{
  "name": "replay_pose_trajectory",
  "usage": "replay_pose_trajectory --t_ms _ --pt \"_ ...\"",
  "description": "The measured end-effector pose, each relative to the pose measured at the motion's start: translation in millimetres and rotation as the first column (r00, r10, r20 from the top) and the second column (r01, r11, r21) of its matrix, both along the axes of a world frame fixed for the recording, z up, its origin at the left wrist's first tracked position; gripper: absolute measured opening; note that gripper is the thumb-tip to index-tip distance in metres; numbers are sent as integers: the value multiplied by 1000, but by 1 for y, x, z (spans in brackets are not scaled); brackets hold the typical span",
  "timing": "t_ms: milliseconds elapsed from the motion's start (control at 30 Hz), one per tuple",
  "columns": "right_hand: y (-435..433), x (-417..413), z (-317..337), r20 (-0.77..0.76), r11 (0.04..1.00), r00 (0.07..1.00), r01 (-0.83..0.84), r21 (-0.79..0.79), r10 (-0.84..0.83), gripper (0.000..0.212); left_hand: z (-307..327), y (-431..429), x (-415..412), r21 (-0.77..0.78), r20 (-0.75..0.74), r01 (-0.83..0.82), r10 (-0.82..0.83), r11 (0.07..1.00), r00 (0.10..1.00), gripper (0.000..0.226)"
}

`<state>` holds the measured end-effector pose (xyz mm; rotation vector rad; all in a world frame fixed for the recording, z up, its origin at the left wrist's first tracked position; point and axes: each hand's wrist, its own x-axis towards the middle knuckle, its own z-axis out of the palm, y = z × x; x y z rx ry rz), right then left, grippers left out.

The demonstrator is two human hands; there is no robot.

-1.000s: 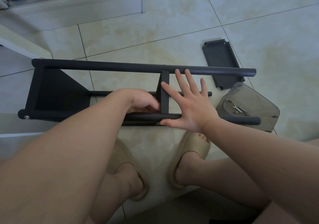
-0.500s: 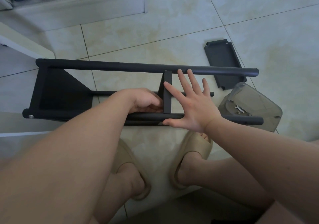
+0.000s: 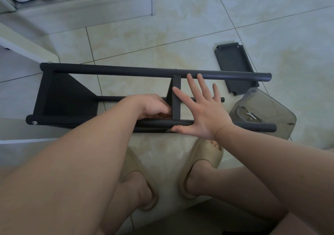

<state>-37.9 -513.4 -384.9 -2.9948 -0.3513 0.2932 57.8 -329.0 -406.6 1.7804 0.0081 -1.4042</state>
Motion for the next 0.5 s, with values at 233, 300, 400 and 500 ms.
replay_pose_trajectory --t_ms 233,300,400,500 --pt "0 0 2 -9 1000 1000 -1 -9 1 108 1 1 1 -8 -19 -14 14 1000 1000 19" --pt "1 0 2 -8 1000 1000 -1 -10 1 108 2 1 0 -13 -29 -11 10 1000 1000 18" --pt "1 0 2 -8 1000 1000 0 -6 0 108 3 2 2 -11 -58 0 -1 1000 998 24" --pt "1 0 2 -9 1000 1000 -2 -18 2 108 4 1 2 -15 -99 6 -7 1000 995 26"
